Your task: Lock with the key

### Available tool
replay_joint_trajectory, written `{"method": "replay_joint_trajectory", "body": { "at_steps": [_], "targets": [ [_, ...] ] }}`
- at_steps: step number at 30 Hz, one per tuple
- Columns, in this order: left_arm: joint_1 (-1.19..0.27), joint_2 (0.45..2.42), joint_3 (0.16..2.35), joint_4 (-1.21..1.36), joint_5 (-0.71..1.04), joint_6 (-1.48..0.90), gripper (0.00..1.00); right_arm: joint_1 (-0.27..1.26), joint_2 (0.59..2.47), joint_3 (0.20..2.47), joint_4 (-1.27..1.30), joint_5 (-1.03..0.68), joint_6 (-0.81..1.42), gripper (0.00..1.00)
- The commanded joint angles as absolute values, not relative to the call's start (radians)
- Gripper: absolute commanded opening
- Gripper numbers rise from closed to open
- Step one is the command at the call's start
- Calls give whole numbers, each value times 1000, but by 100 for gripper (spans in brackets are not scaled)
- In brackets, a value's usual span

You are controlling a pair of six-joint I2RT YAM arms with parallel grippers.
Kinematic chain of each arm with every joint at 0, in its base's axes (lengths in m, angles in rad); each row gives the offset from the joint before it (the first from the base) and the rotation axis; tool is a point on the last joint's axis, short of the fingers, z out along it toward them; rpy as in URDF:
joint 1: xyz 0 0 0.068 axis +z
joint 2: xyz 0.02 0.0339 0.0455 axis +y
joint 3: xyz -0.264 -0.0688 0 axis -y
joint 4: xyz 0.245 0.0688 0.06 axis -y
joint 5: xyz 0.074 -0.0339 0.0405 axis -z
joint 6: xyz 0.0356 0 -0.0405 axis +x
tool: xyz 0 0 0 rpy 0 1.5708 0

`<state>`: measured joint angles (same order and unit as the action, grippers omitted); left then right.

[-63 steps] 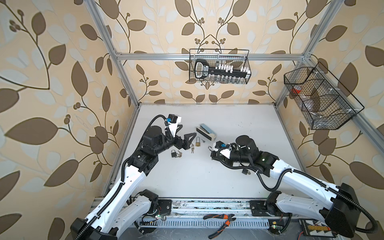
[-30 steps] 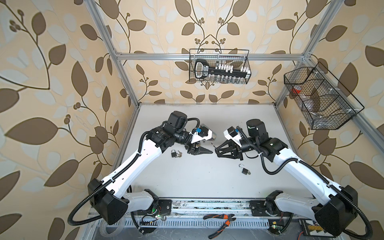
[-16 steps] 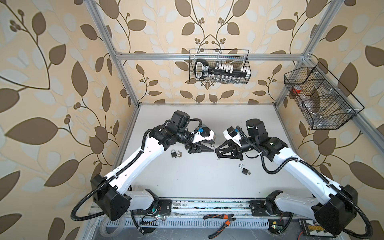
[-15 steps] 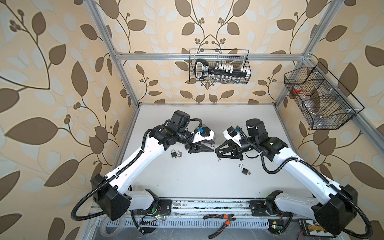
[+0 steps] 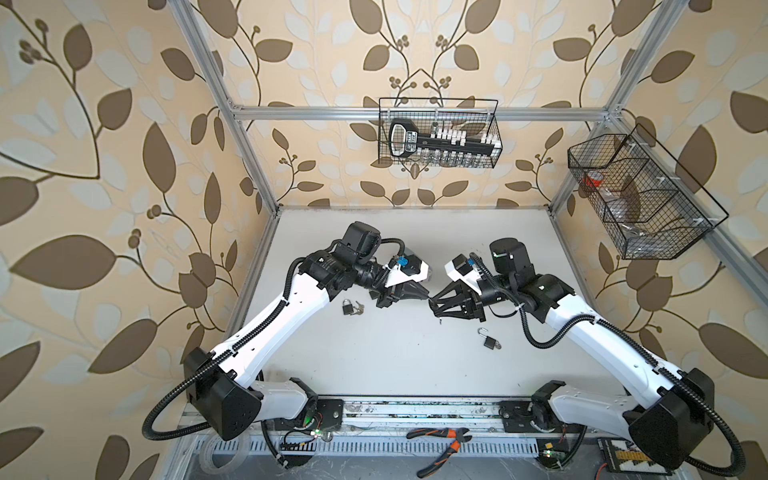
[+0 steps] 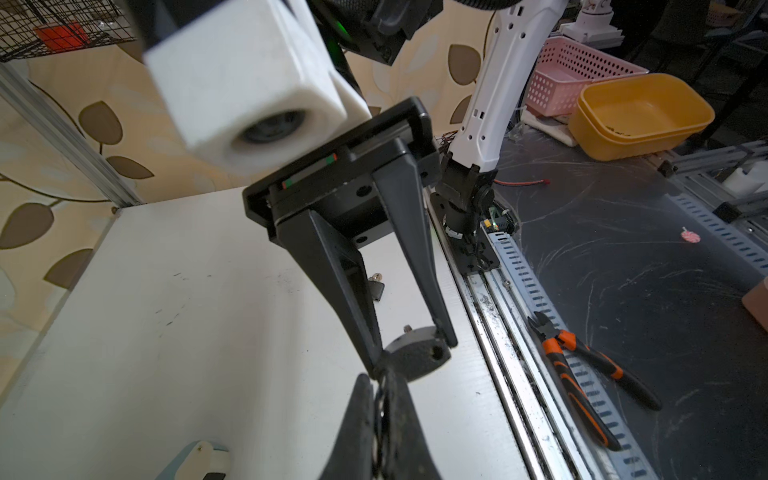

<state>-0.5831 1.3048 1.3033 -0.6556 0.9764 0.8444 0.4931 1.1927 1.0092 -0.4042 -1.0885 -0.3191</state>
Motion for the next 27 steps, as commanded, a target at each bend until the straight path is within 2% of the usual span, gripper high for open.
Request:
{"method": "replay_joint_trajectory", "body": {
  "at_steps": [1, 4, 5, 11, 12, 17, 20, 23, 27],
  "targets": [
    [-592, 1280, 1328, -665, 1005, 882, 0, 490, 1178, 1037, -385, -1057, -326, 0],
    [-593, 1267, 1318, -605, 982, 772, 0, 489, 1150, 1031, -331, -1024, -284, 0],
    [-593, 1262, 1314, -571, 970, 714, 0, 490, 1142, 1027, -303, -1003, -262, 11],
    [-592, 1197, 1249, -316, 879, 276, 0, 488, 1046, 969, -95, -765, -90, 95],
    [-594, 1181, 1231, -272, 850, 196, 0, 488, 1025, 953, -46, -724, -52, 99],
    [-592, 1111, 1170, -152, 630, -106, 0, 487, 950, 889, 113, -581, 129, 99],
    [-592, 1093, 1207, -217, 484, -216, 0, 483, 933, 873, 146, -512, 184, 99],
    [-592, 1059, 1190, -178, 463, -263, 0, 476, 929, 813, 278, -478, 260, 100],
    [-587, 1002, 1121, -57, 409, -311, 0, 470, 976, 799, 394, -515, 359, 99]
  ]
}}
